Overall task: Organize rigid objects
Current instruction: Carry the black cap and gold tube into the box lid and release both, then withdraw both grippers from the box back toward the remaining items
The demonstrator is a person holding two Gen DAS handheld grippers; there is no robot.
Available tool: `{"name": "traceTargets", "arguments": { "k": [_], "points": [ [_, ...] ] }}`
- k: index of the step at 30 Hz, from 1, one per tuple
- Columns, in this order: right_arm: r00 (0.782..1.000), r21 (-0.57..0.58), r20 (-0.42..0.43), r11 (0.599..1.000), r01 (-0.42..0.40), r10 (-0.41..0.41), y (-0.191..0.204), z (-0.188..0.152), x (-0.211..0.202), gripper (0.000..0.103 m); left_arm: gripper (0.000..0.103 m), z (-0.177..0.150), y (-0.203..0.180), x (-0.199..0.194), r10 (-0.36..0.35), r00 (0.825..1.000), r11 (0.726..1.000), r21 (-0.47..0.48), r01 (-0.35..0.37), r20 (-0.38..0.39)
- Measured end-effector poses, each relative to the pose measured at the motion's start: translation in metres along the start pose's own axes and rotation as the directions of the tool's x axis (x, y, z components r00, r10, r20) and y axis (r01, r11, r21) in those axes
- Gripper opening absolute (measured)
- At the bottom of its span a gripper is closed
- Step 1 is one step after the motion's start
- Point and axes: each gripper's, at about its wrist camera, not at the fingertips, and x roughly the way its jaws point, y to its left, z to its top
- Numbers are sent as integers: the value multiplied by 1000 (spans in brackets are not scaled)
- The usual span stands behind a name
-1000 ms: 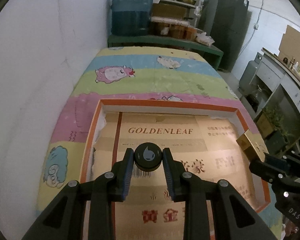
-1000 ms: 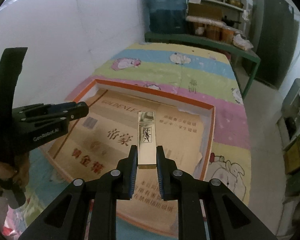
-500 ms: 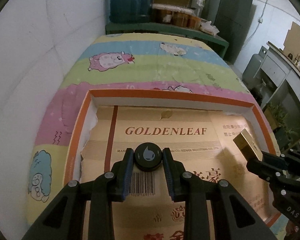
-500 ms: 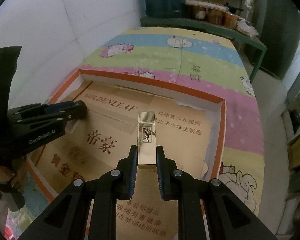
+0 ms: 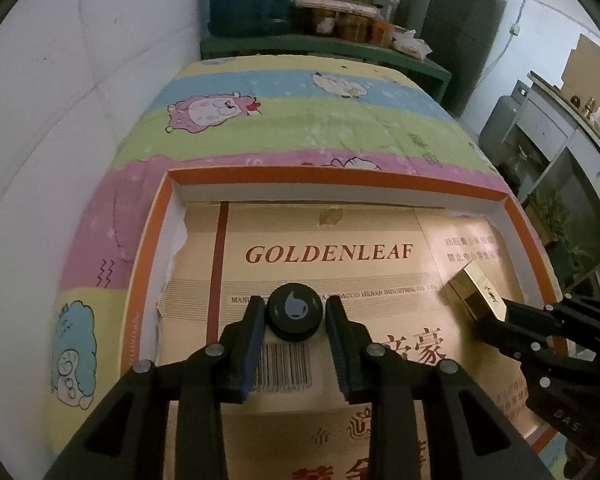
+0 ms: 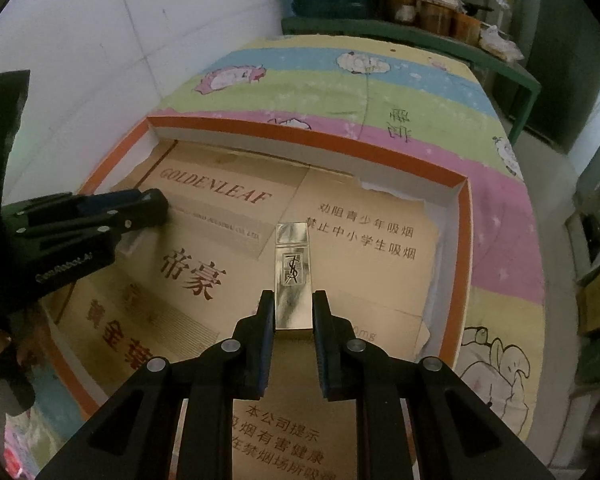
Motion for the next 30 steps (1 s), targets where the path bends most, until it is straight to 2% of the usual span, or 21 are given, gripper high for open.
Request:
{"name": "traceTargets", "arguments": {
  "k": [1, 3, 8, 22, 30],
  "points": [
    [1000, 0, 1, 1000, 0, 0, 0, 0, 0, 19, 49, 0, 0, -1, -1, 1000, 1000, -2, 1, -1],
    [1000, 9, 5, 1000, -3, 3, -1, 0, -1, 21, 56, 0, -1, -3, 3, 1000, 1000, -2, -3, 3],
    [1000, 30, 24, 1000, 0, -1, -2, -4, -9, 33, 56, -2, -3, -18, 8, 999, 1000, -9, -7, 40],
    [994, 65, 109, 998, -9, 2, 0, -14, -64, 36, 56, -11, -20, -85, 5, 988, 999, 33, -10, 156],
    [986, 52, 167, 999, 6, -14, 13, -18, -107, 36, 56, -25, -29, -124, 44, 974, 997, 58, -58, 222]
  ]
}}
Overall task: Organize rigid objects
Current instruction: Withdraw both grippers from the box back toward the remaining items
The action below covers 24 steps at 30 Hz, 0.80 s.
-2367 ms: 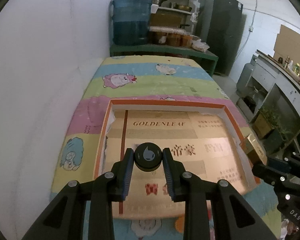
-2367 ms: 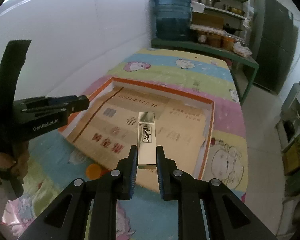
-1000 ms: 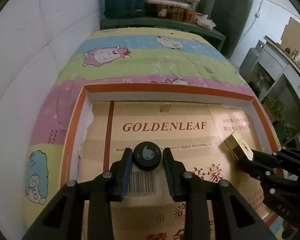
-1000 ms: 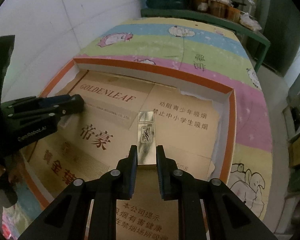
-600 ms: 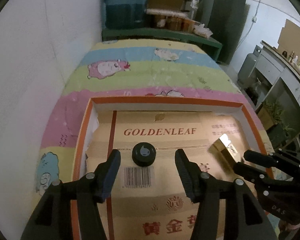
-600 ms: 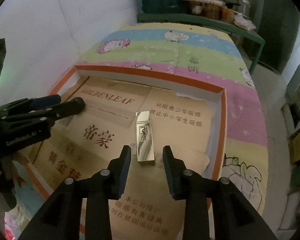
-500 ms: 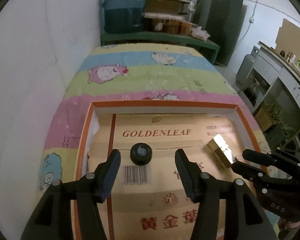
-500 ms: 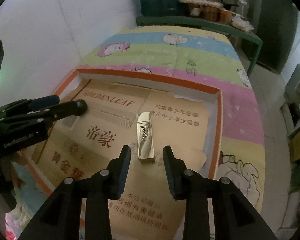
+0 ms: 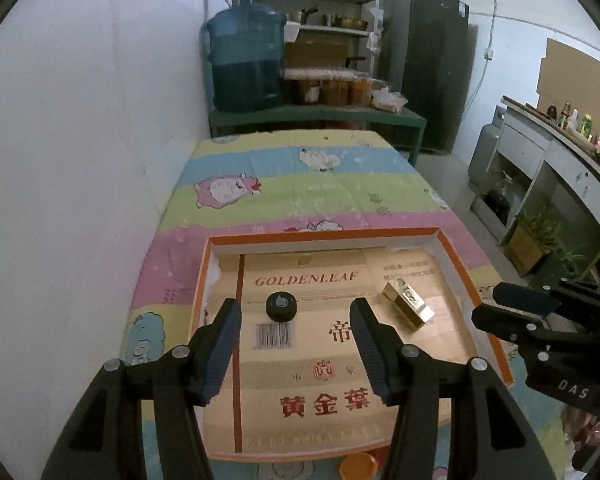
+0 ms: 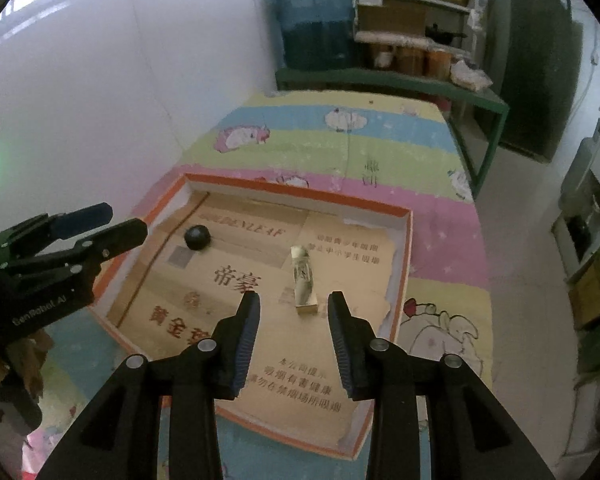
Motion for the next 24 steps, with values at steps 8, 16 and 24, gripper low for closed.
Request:
{"name": "traceTargets", "arguments": {
  "k": [8, 16, 24],
  "points": [
    [999, -11, 41, 1000, 18, -17, 16, -8, -41, 36, 56, -5, -4, -43, -2, 998, 1000, 5, 2, 66],
    [994, -5, 77, 997, 74, -74, 37, -31, -82, 45, 56, -20, -9, -88, -19, 991, 1000, 20, 17, 133],
    [982, 23, 123, 990, 139, -141, 63, -62, -119, 47, 56, -43, -9, -118, -36, 990, 999, -4, 37, 133]
  ]
}}
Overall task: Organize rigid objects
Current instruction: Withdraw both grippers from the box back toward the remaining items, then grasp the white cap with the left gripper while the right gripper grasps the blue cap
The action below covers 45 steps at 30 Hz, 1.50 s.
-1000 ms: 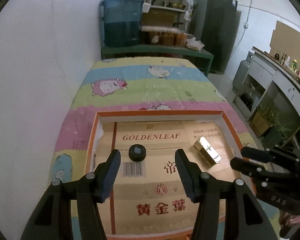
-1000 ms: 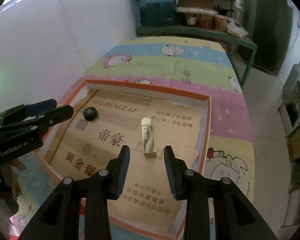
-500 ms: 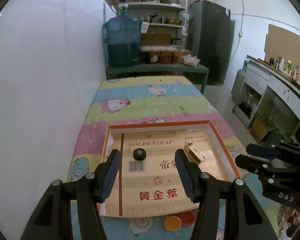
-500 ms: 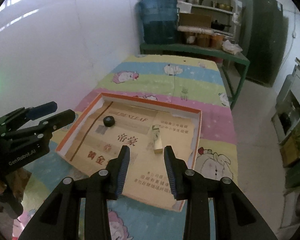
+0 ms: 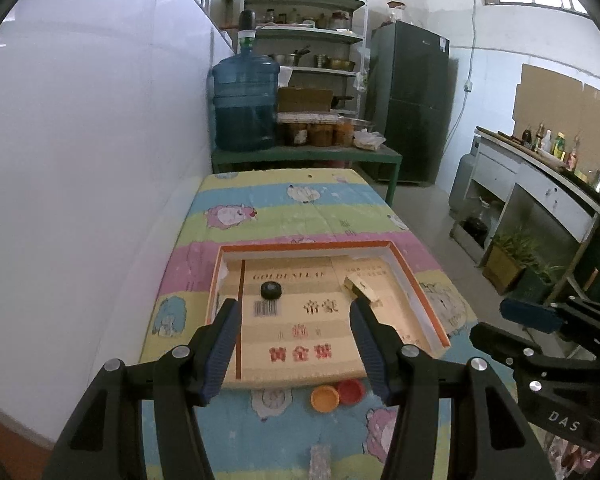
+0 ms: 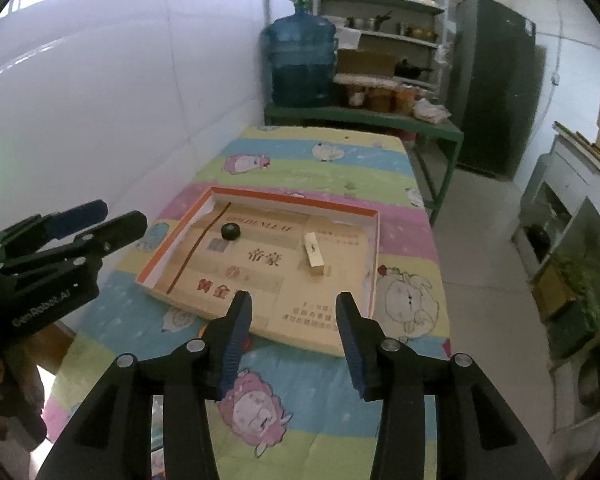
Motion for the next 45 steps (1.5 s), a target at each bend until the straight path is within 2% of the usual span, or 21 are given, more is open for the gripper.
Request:
{"name": "traceTargets", "arguments": {
  "k": [8, 12, 23, 32, 38, 45],
  "points": [
    [1000, 14, 27, 1000, 3, -4, 19, -26, -31, 61, 56, -23, 2, -32, -8, 1000, 1000, 7, 8, 29],
    [1000, 23, 18, 1000, -14, 13, 25, -40, -37, 61, 56, -36, 7, -47, -6, 998, 1000, -8, 6, 57],
    [999, 34, -13, 999, -42, 43, 42, -85, -47, 61, 56, -71, 14, -68, -7, 1000, 1000, 0, 7, 27],
    [996, -7, -30, 997, -80, 80, 64, -129, -54, 61, 56, -106, 22, -85, 1, 999, 1000, -19, 0, 44],
    [995, -20, -76, 997, -70, 68, 70, -159, -42, 61, 56, -134, 21, -88, -39, 999, 999, -22, 40, 21],
    [995, 1, -96, 1000, -19, 19, 63, -177, -32, 61, 56, -177, 3, -92, -165, 986, 986, 22, 166, -33]
  ]
}}
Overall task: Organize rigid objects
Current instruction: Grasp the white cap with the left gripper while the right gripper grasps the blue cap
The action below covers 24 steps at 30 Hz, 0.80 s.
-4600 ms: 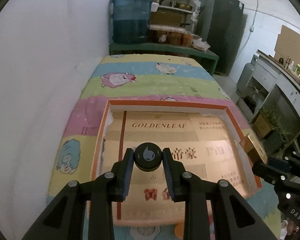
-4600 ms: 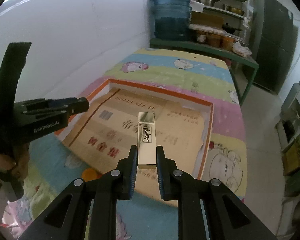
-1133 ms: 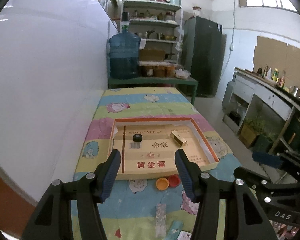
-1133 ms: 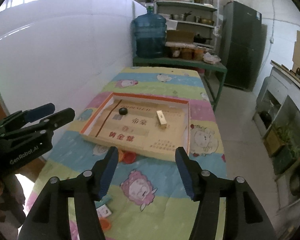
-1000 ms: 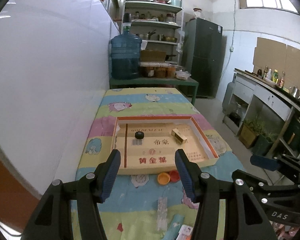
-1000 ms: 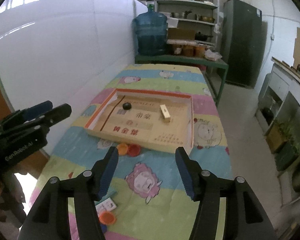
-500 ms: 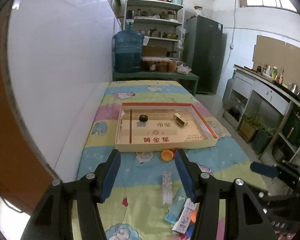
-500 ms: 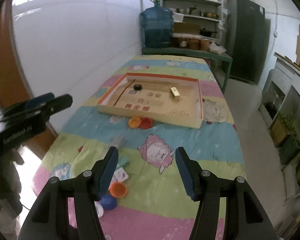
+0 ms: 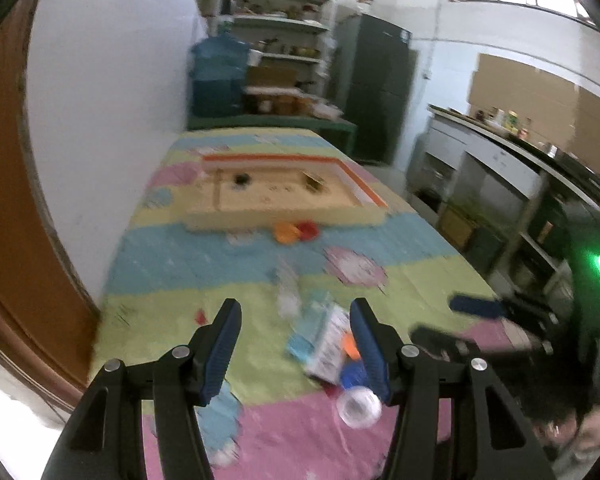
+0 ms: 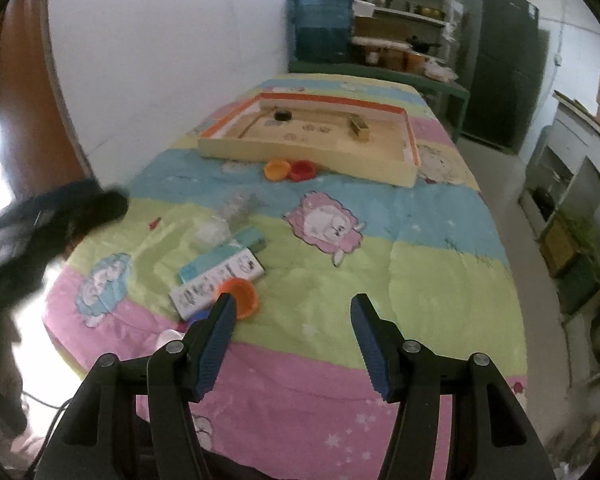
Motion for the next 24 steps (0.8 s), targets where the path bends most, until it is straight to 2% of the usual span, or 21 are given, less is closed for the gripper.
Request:
{"name": "traceTargets", "arguments": {
  "k": [4, 8, 14, 18, 20, 24],
  "points": [
    [1000, 29, -12, 999, 19, -19, -8, -6, 3, 61, 56, -28, -15, 4, -67, 997, 997, 35, 68, -37],
    [999, 40, -22, 999, 28, -27, -12, -11, 4, 61, 56, -47, -30, 13, -97, 993, 992, 72, 102, -66],
    [999, 48, -30, 998, 34, -33, -14, -17, 5, 61, 56, -55, -34, 26, -121, 987, 989, 69, 129, -102],
    [999, 49, -31, 998, 35, -33, -14, -18, 5, 61, 56, -57, -30, 38, -145, 980, 988, 34, 151, -138],
    [999, 48, -35, 998, 34, -32, -14, -18, 5, 61, 51, -58, -29, 42, -162, 975, 986, 19, 167, -150],
    [999, 44, -41, 999, 30, -28, -13, -20, 7, 61, 31, -60, -26, 44, -156, 976, 987, 9, 159, -150]
  ]
}}
